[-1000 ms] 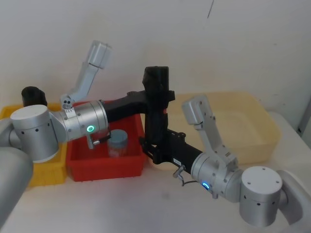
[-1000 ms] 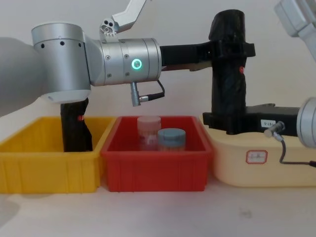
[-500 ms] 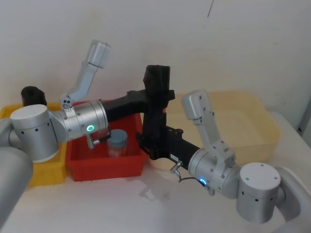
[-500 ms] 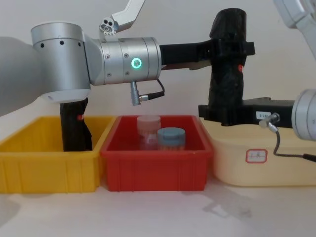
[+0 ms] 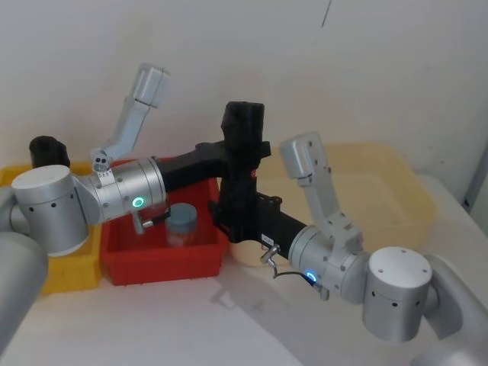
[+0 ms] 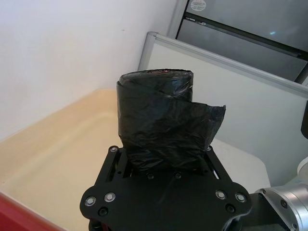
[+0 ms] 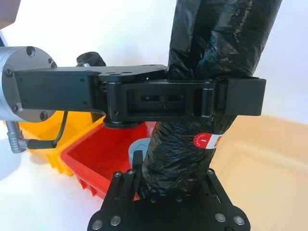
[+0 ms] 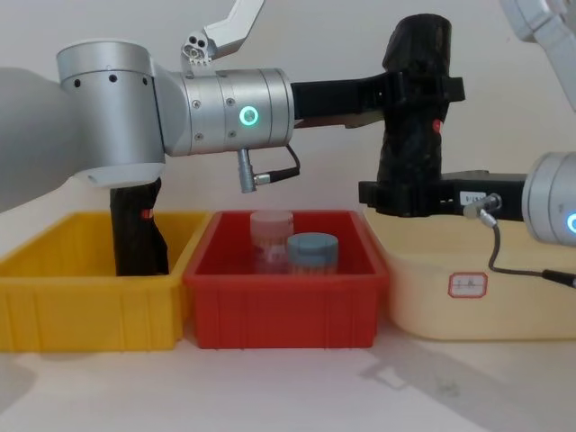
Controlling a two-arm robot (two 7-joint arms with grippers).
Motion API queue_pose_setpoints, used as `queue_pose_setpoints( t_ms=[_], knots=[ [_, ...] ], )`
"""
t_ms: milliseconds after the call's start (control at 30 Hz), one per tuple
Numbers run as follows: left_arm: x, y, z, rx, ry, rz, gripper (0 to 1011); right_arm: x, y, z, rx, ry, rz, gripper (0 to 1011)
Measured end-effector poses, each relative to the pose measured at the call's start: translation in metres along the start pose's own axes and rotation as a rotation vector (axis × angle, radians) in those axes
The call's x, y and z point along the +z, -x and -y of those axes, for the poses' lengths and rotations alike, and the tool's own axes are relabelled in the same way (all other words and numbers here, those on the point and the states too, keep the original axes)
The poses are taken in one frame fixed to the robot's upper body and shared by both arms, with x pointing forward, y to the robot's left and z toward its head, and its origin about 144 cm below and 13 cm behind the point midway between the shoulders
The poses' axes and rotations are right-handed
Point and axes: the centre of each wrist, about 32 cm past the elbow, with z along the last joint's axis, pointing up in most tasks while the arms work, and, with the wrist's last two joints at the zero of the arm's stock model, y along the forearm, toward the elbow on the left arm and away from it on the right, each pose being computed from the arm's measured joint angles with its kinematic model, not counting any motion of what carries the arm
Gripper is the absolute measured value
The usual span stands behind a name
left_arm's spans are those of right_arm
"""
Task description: Pick up the garbage bag with the one hand and transfer it to the other hand.
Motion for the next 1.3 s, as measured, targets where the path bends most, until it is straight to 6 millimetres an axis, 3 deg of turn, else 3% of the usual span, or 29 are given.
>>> queue_pose_setpoints(
  t_ms=[367,867,967,1300],
  knots=[
    [-0.0002,0.0001,0.0001,0.0,-0.003,0.0,439,0.0013,-0.0003,-0.0022,-0.004,0.0,-0.009,478],
    [-0.0003,0.0001,0.0003,0.0,-0.005,0.0,439,0.0018,-0.0005,-0.0032,-0.006,0.001,-0.014,912],
    [-0.0002,0.0001,0.0002,0.0,-0.005,0.0,439,0.0019,-0.0005,-0.0034,-0.006,0.001,-0.014,859],
    [-0.0001,0.0001,0.0001,0.0,-0.003,0.0,439,0.0019,-0.0006,-0.0036,-0.009,0.002,-0.015,545]
  ],
)
